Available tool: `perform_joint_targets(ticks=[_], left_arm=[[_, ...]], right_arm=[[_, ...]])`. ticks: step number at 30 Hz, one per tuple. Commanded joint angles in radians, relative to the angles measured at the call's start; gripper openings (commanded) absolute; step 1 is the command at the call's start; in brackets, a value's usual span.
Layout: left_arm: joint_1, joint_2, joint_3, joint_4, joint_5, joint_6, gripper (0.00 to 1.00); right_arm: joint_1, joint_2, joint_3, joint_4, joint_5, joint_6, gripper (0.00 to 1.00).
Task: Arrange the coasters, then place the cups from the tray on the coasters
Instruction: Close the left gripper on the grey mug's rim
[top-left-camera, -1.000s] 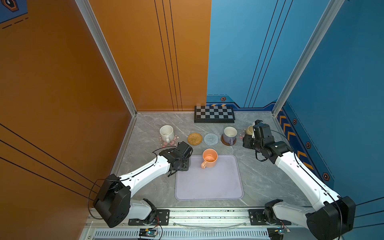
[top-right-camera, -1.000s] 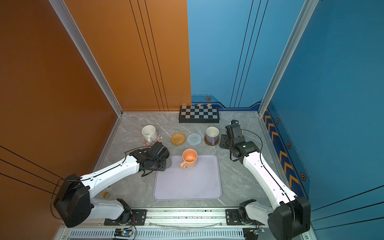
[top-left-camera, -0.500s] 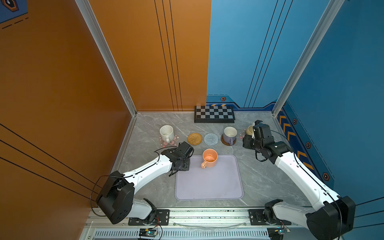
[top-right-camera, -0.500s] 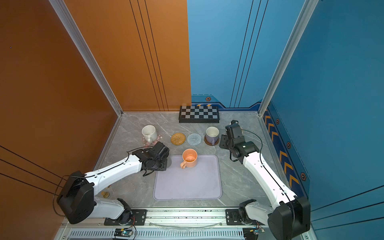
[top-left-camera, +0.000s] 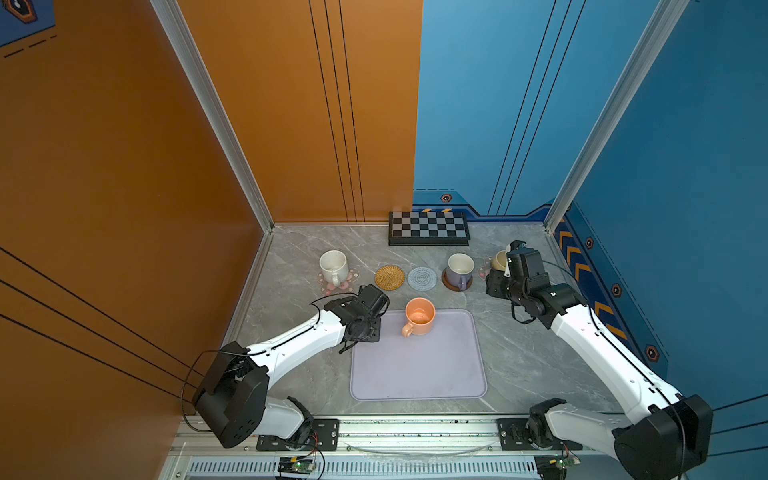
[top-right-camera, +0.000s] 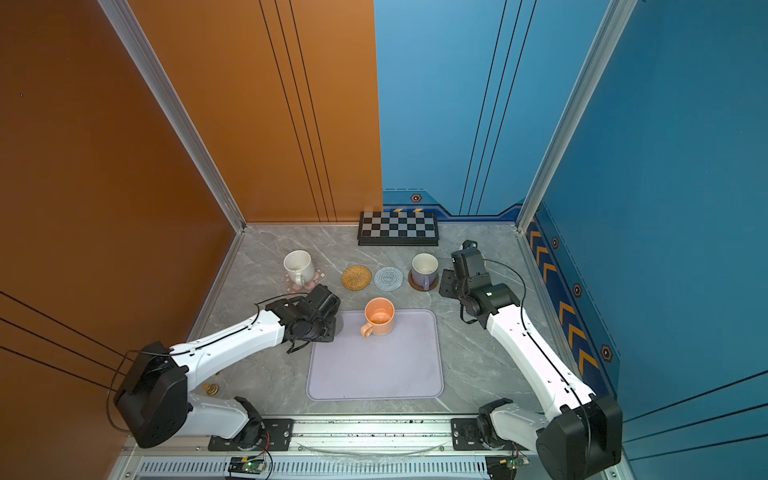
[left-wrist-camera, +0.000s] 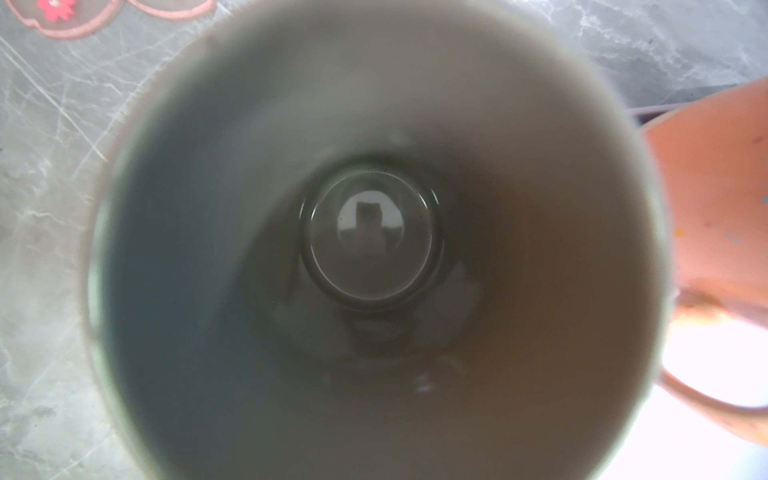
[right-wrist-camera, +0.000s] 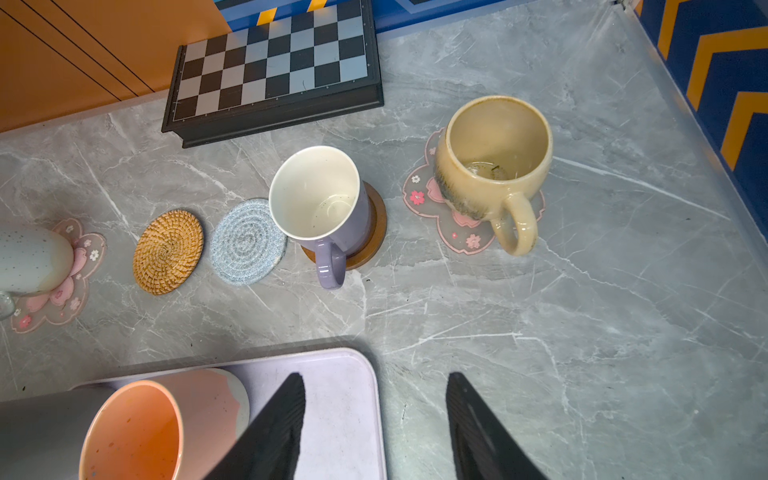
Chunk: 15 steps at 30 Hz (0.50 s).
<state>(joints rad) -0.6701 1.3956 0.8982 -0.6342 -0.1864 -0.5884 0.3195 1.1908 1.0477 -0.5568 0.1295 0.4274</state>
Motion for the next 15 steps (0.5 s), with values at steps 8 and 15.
perform_joint_targets(ticks=[8, 15], left_arm=[[-0.011, 0.052, 0.064, 0.004, 0.030, 0.001, 0.36], [-0.011, 0.081, 0.060, 0.003, 0.023, -0.022, 0.33]], right_arm=[[-0.013, -0.035, -0.016, -0.008, -0.011, 0.011, 0.57], [-0.019, -0.043, -0.017, -0.017, -0.011, 0.011, 0.58]])
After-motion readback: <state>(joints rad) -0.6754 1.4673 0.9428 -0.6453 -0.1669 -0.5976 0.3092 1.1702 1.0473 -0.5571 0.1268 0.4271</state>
